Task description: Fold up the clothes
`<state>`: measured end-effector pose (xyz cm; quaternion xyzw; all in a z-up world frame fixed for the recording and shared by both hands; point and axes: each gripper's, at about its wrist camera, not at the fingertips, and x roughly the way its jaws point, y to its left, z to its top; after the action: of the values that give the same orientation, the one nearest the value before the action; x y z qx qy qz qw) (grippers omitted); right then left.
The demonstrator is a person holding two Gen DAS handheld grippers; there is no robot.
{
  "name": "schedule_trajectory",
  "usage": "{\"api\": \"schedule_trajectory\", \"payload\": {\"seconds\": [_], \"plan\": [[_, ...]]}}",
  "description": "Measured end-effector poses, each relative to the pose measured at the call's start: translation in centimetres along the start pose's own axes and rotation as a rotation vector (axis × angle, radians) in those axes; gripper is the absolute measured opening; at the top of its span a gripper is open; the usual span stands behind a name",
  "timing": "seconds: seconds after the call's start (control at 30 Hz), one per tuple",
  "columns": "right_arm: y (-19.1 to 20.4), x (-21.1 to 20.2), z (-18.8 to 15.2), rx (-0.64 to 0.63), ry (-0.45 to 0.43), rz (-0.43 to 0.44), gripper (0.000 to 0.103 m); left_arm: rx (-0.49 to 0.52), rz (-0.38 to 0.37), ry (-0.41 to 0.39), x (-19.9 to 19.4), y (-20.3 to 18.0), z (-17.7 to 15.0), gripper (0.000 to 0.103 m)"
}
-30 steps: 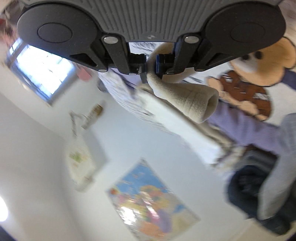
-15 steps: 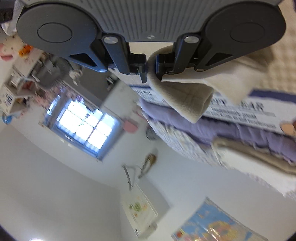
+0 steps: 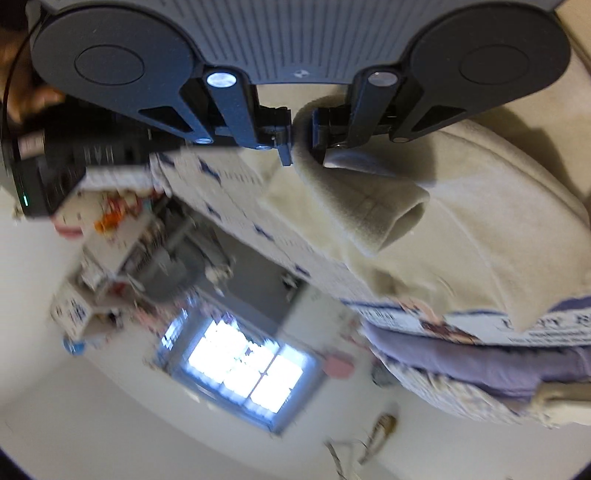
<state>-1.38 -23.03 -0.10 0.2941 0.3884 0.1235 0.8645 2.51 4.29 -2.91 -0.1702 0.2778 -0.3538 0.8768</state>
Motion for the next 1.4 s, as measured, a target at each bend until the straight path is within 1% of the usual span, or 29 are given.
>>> {"api": "schedule_trajectory", "payload": {"seconds": [0.1, 0.2, 0.27, 0.3, 0.4, 0.5, 0.67, 0.77, 0.9, 0.93, 0.97, 1.0, 1.03, 1.1, 1.17, 1.2, 1.27, 1.3, 1.33, 1.4], "plan": [[-1.0, -0.2, 0.0, 0.086, -0.012, 0.028, 0.059, 0.018, -0.012, 0.043, 0.7, -0.2, -0.5, 0.013], [-1.9, -0.4, 0.0, 0.174, -0.016, 0.057, 0.059, 0.044, -0.031, 0.084, 1.1, -0.9, -0.9, 0.021], [-2.4, -0.6, -0.1, 0.212, -0.015, 0.061, 0.059, 0.053, -0.047, 0.102, 1.1, -1.5, -1.4, 0.031], [-2.5, -0.6, -0.1, 0.217, -0.013, 0.059, 0.059, 0.058, -0.050, 0.110, 1.0, -1.8, -1.7, 0.032], [-3.0, -0.8, -0.1, 0.252, -0.017, 0.074, 0.059, 0.072, -0.058, 0.140, 1.4, -2.1, -2.3, 0.032], [-4.0, -0.7, -0.4, 0.338, -0.012, 0.122, 0.059, 0.060, -0.065, 0.164, 1.6, -1.9, -2.4, 0.033], [-5.3, -0.7, -0.8, 0.462, -0.016, 0.164, 0.060, 0.086, -0.076, 0.182, 1.4, -2.5, -2.6, 0.036], [-5.2, -0.3, -1.1, 0.463, 0.002, 0.149, 0.060, 0.095, -0.085, 0.195, 1.2, -2.7, -2.6, 0.037], [-4.4, 1.3, -1.8, 0.432, 0.057, 0.122, 0.058, 0.095, -0.090, 0.216, 0.0, -2.7, -2.3, 0.037], [-4.0, 2.1, -1.9, 0.415, 0.075, 0.108, 0.052, 0.093, -0.089, 0.217, -0.4, -2.5, -2.2, 0.039], [-3.7, 2.5, -2.0, 0.393, 0.081, 0.098, 0.030, 0.092, -0.082, 0.213, -0.9, -2.4, -2.1, 0.039], [-3.3, 2.6, -1.9, 0.359, 0.085, 0.077, 0.016, 0.089, -0.068, 0.206, -1.7, -2.0, -1.8, 0.039], [-2.9, 2.8, -1.7, 0.326, 0.087, 0.058, 0.012, 0.083, -0.057, 0.198, -2.4, -1.6, -1.5, 0.039], [-2.1, 2.2, -1.3, 0.288, 0.066, 0.054, 0.011, 0.063, -0.038, 0.179, -3.7, -0.5, -0.9, 0.040], [-1.0, 0.3, 0.2, 0.286, 0.020, 0.104, 0.011, 0.063, -0.003, 0.165, -4.7, 0.5, -0.3, 0.041], [-0.8, -0.2, 0.6, 0.285, 0.008, 0.113, 0.011, 0.068, 0.025, 0.159, -5.1, 0.9, -0.1, 0.042], [0.7, -2.4, 2.9, 0.280, -0.051, 0.159, 0.011, 0.083, 0.102, 0.147, -5.3, 1.6, 0.4, 0.042], [1.2, -3.0, 3.6, 0.278, -0.066, 0.169, 0.011, 0.085, 0.158, 0.140, -5.2, 1.8, 0.6, 0.042], [2.1, -3.7, 4.7, 0.270, -0.083, 0.184, 0.011, 0.089, 0.248, 0.129, -4.9, 2.1, 1.1, 0.042], [3.8, -5.1, 6.8, 0.254, -0.117, 0.212, 0.011, 0.098, 0.376, 0.107, -4.3, 2.3, 1.9, 0.042]]}}
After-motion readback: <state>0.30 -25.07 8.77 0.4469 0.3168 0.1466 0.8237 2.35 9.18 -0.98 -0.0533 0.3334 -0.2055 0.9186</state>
